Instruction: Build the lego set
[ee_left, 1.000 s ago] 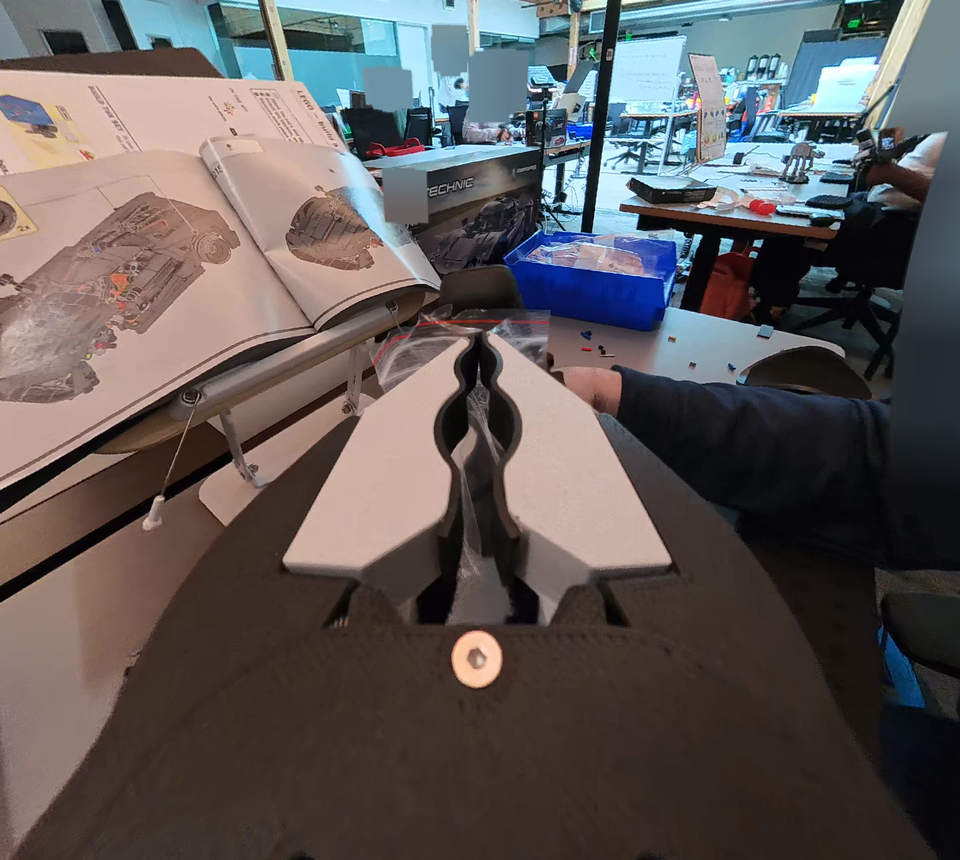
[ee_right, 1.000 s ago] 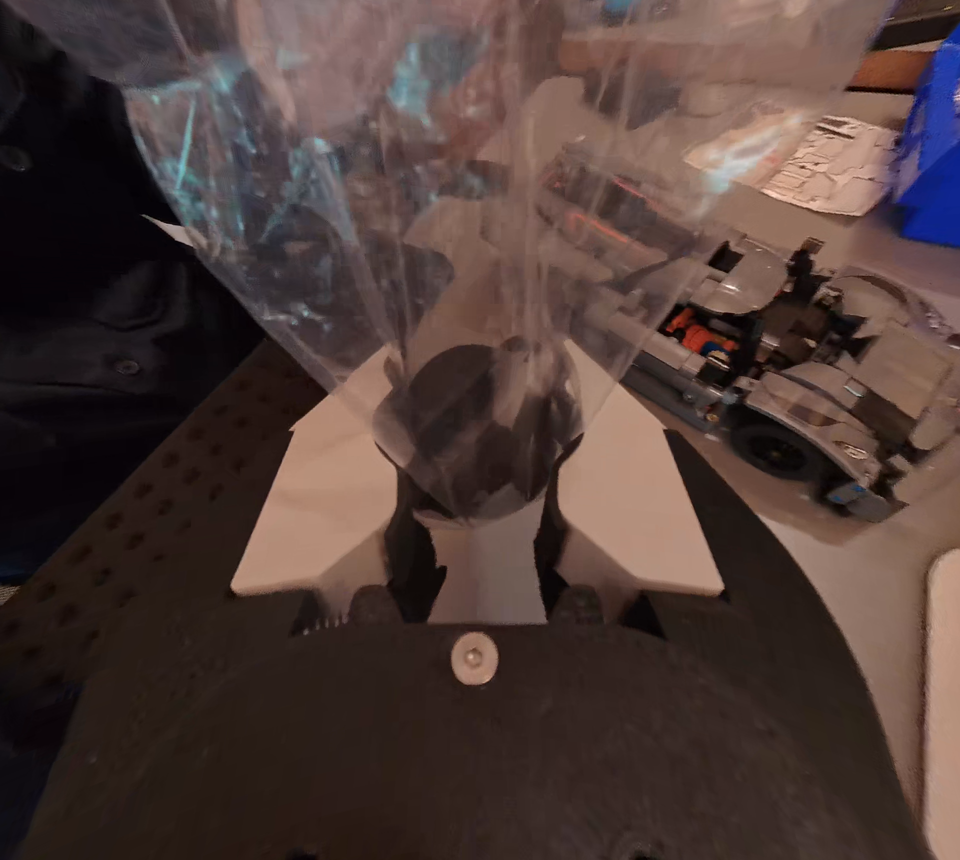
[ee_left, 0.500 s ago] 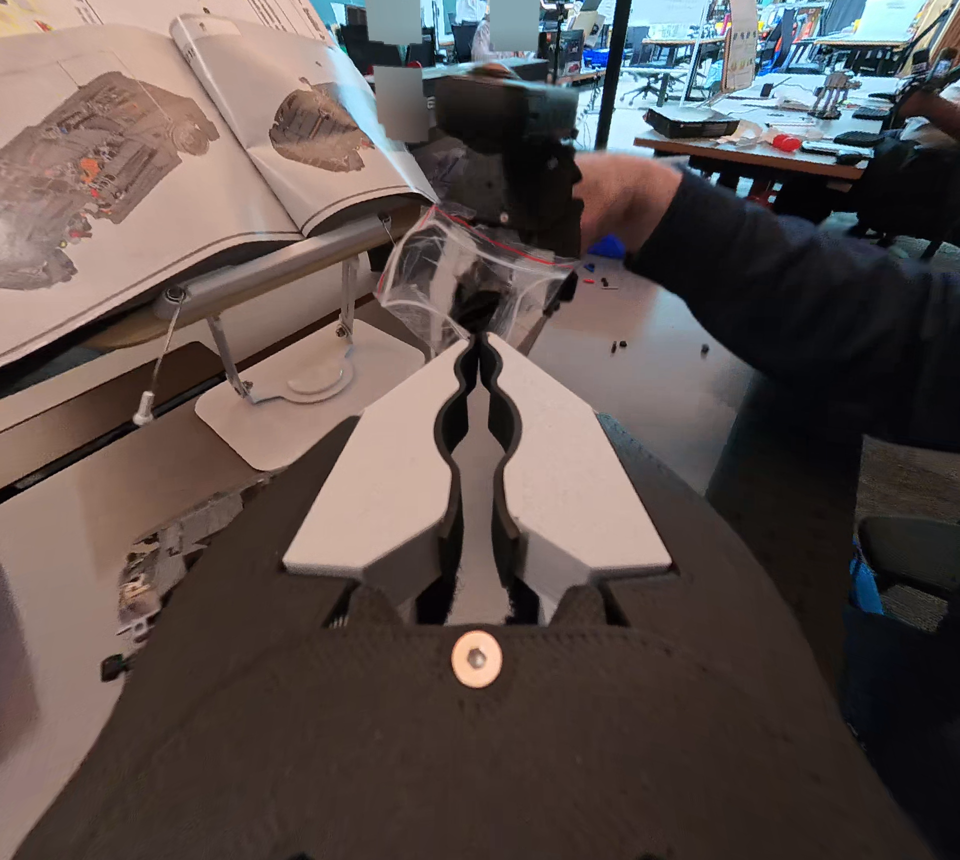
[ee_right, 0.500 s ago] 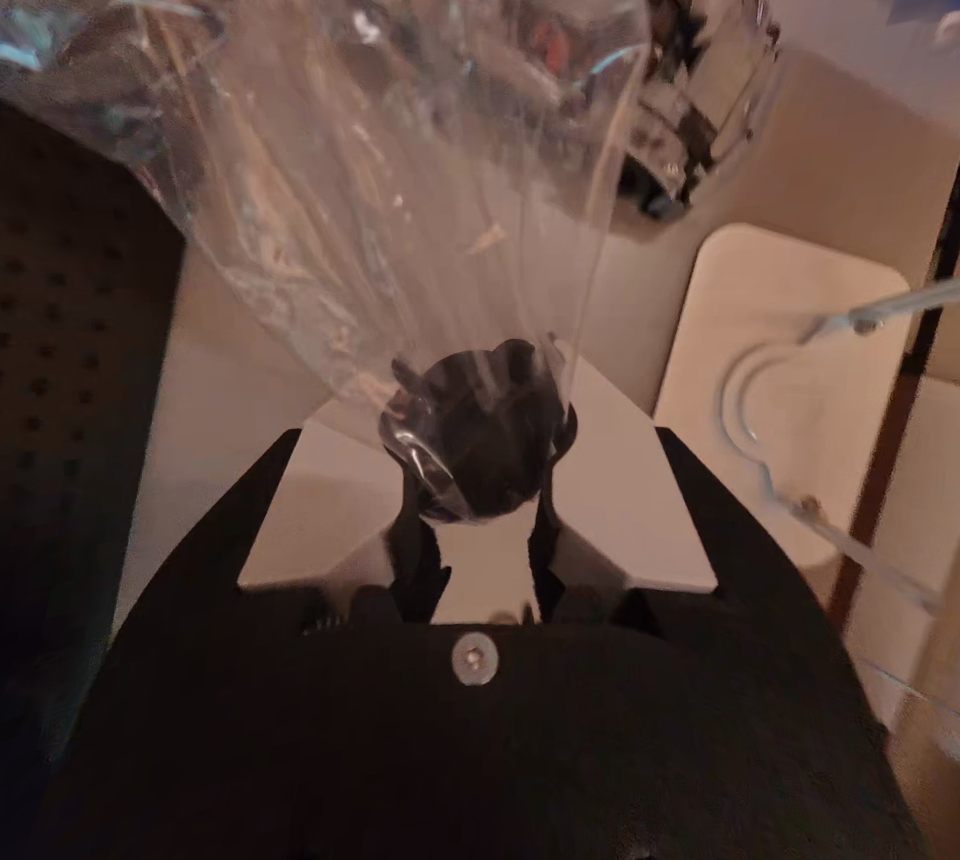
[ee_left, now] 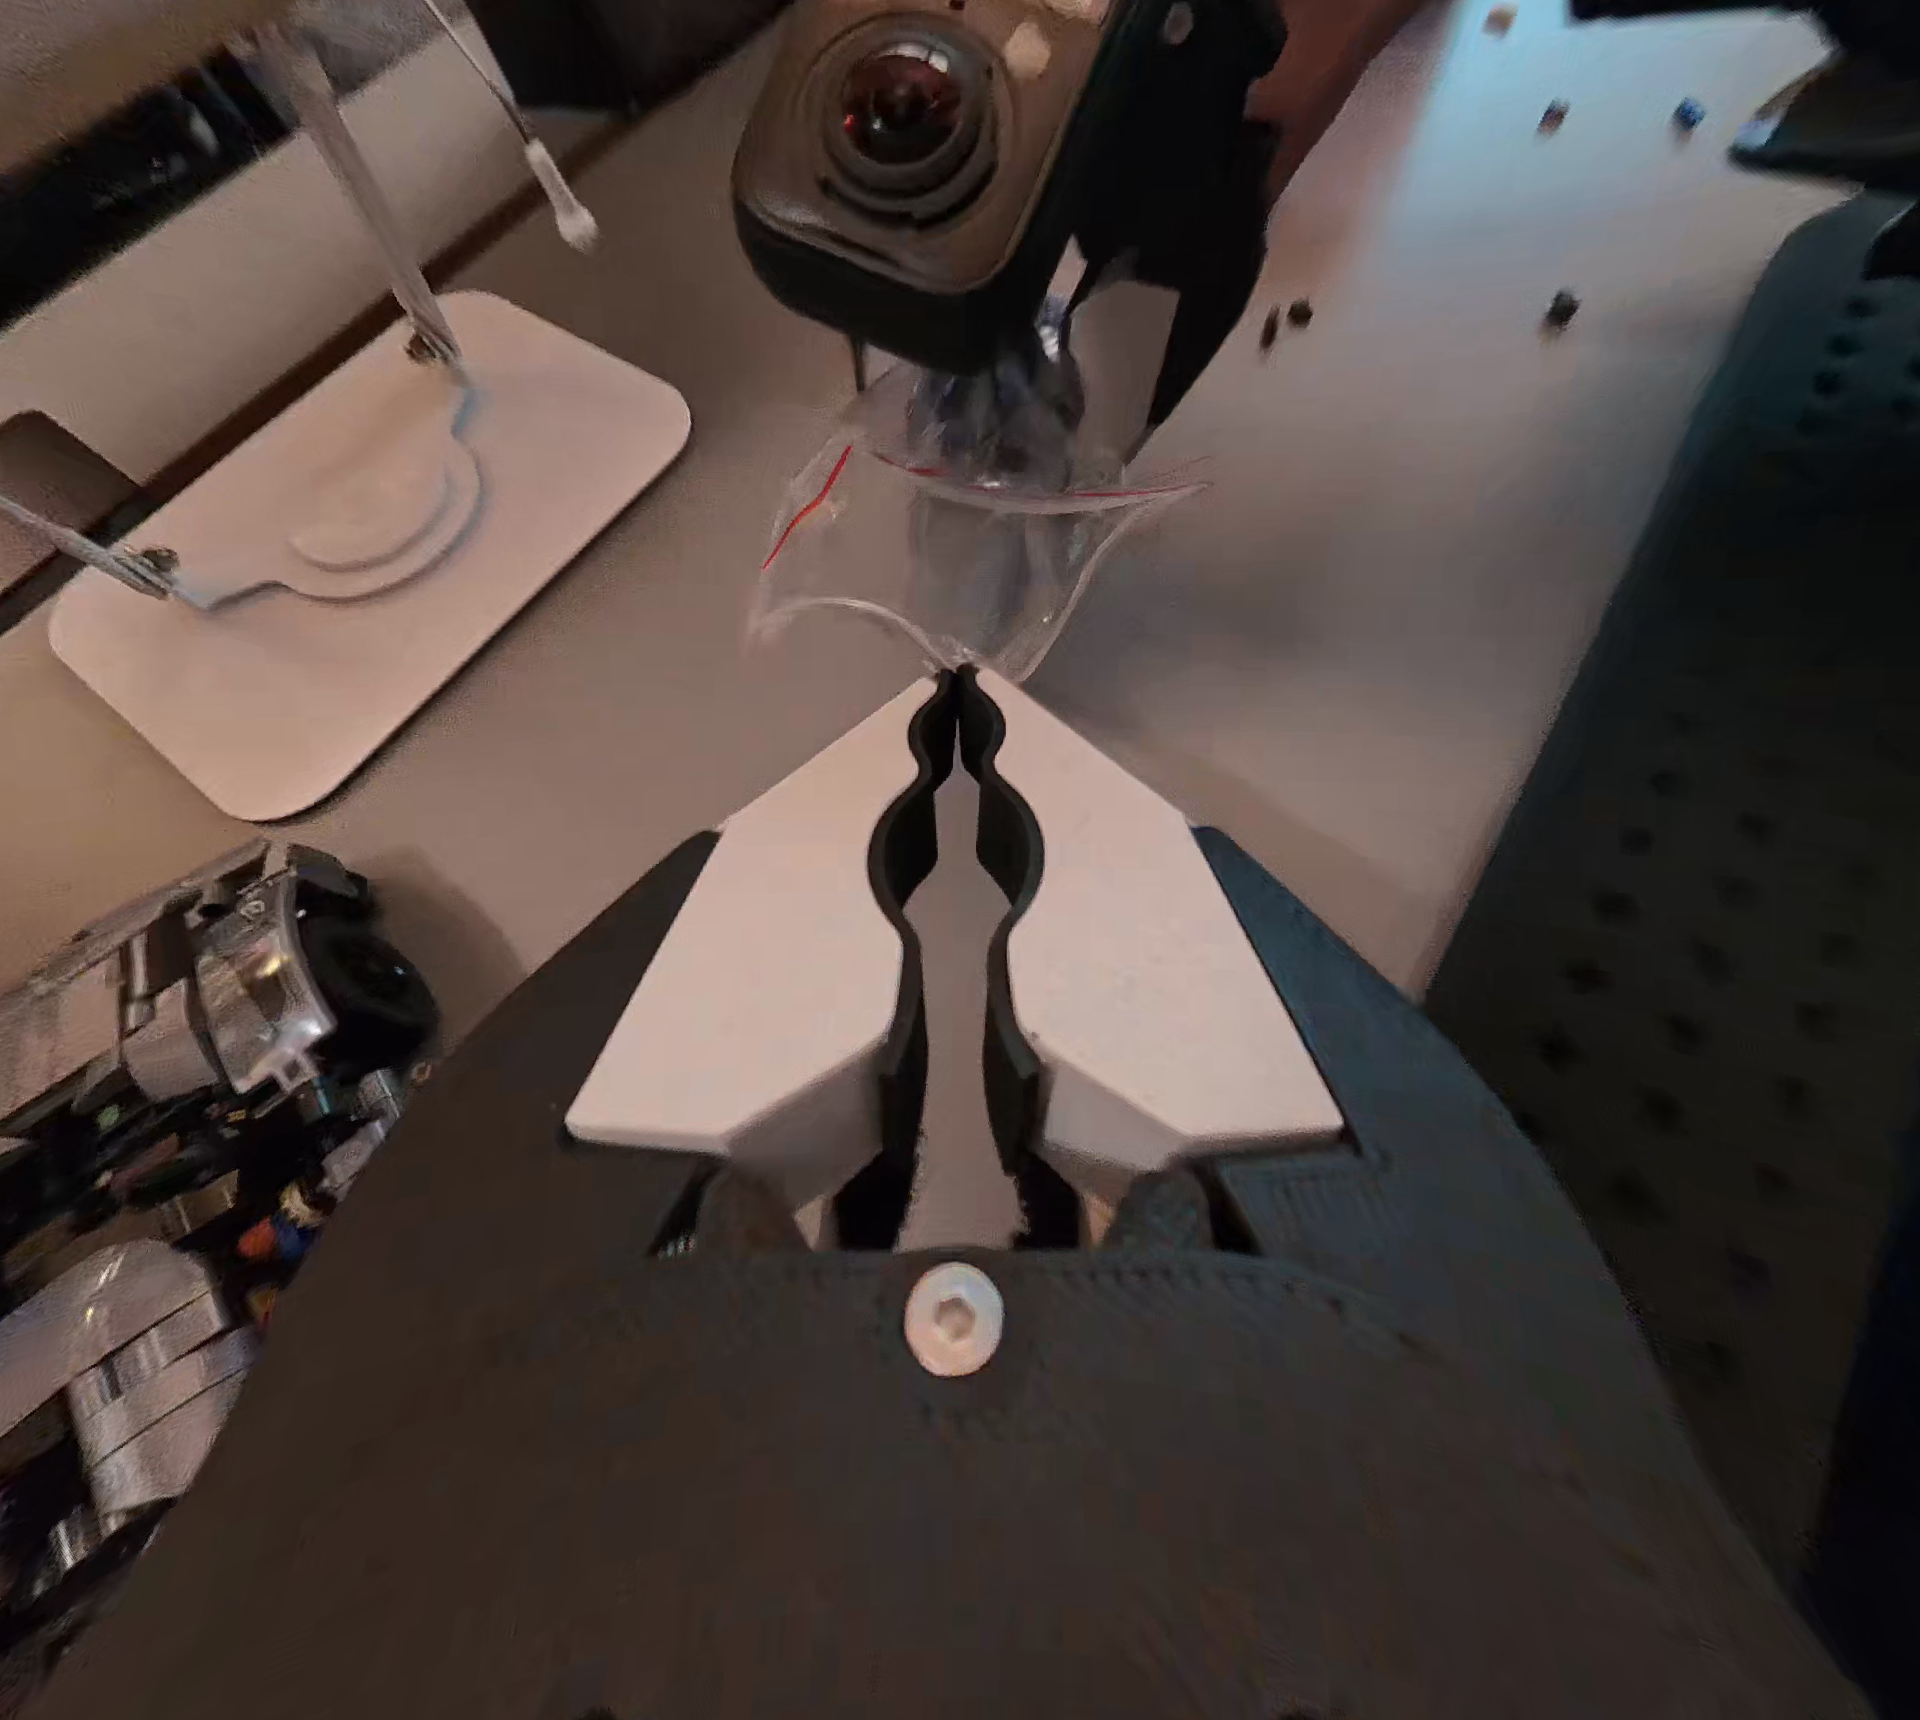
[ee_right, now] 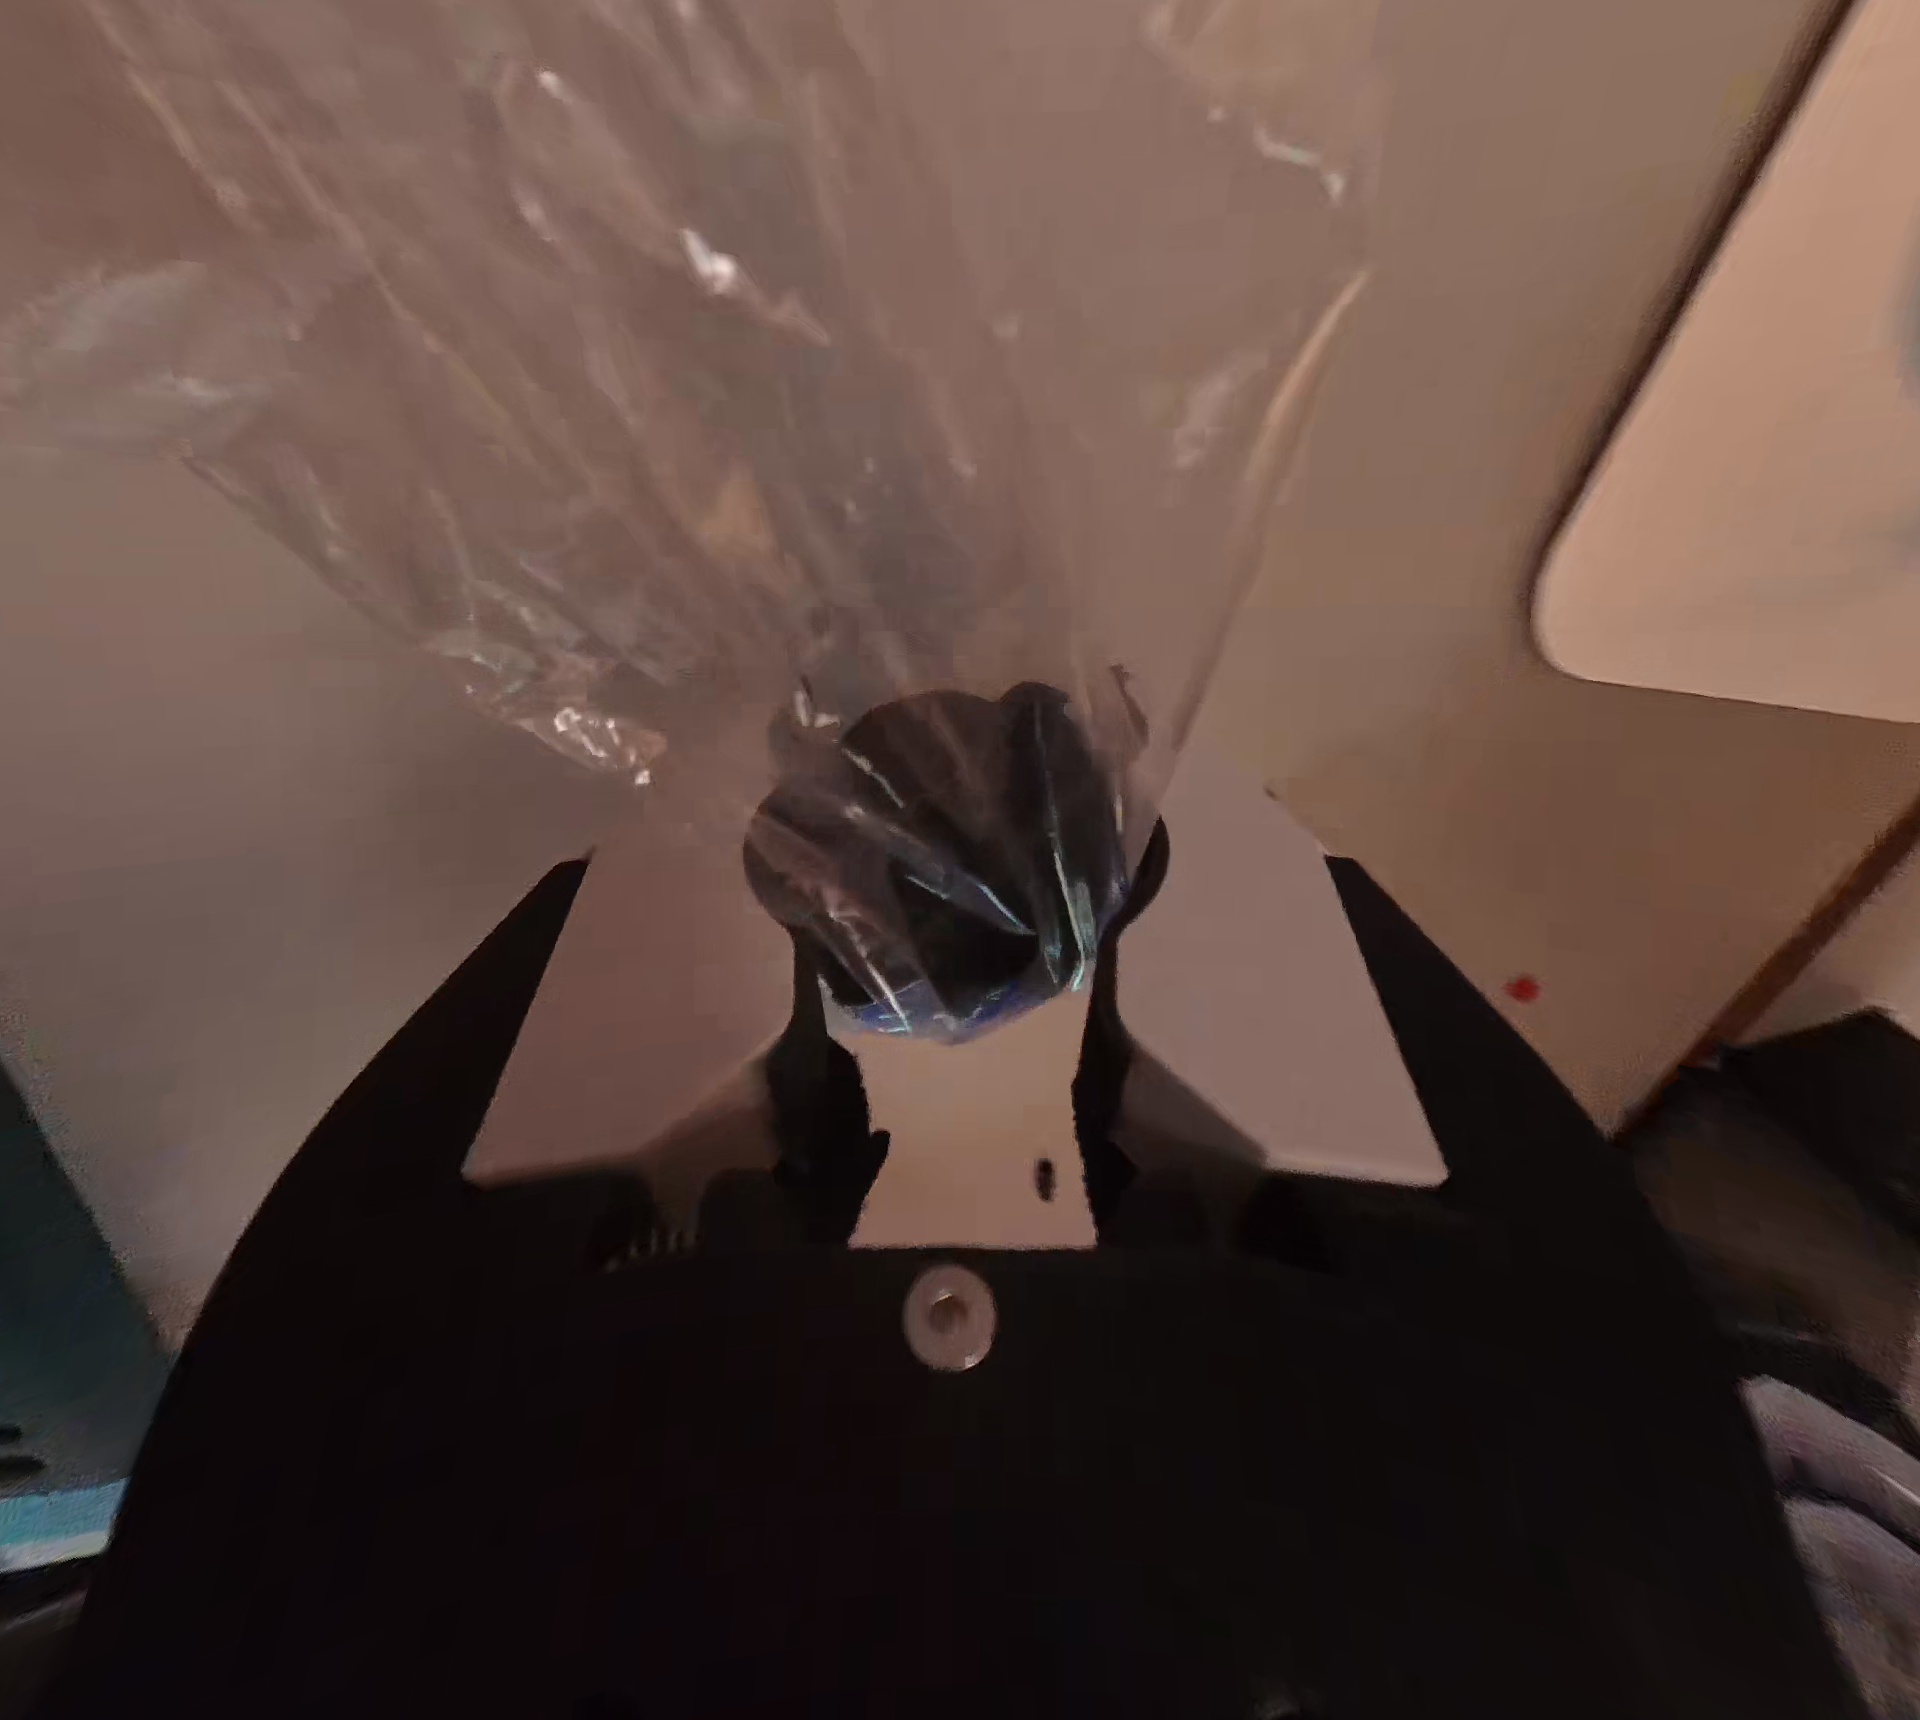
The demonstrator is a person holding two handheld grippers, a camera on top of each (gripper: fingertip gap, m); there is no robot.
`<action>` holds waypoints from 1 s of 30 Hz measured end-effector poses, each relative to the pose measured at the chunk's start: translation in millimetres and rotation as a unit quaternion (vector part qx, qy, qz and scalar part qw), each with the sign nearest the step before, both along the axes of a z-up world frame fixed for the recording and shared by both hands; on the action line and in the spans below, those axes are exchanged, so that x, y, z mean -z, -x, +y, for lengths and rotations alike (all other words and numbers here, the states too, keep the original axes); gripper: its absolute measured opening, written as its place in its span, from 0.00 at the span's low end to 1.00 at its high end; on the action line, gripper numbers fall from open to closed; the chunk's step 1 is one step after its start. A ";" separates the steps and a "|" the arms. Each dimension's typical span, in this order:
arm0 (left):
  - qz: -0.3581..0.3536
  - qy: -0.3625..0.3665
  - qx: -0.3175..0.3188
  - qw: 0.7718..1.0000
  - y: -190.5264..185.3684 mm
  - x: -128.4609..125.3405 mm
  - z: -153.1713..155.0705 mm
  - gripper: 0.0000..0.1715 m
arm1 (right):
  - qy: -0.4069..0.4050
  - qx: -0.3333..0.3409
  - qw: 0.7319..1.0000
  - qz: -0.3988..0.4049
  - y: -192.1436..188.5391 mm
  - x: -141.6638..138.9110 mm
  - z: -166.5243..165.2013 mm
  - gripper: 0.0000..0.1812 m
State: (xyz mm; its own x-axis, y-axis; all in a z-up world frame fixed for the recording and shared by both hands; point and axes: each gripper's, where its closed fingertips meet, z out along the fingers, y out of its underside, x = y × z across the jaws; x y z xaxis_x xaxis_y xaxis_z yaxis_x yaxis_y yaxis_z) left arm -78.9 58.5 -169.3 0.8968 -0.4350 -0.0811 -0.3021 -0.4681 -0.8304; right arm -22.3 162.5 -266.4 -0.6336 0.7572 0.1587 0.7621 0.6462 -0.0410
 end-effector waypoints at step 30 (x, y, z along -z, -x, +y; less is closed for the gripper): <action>-0.030 0.066 -0.019 0.997 19.0 52.9 6.3 0.00 | 0.195 0.132 0.970 0.058 -33.8 4.4 -9.1 0.00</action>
State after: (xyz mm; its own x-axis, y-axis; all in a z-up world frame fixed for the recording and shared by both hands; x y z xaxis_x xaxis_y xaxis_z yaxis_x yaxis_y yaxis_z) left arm -97.9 64.8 -222.1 0.9140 -0.4048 0.0286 -0.2342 -0.5838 -0.7774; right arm 11.5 153.5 -270.8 -0.4035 0.9079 -0.1133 0.8748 0.3465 -0.3385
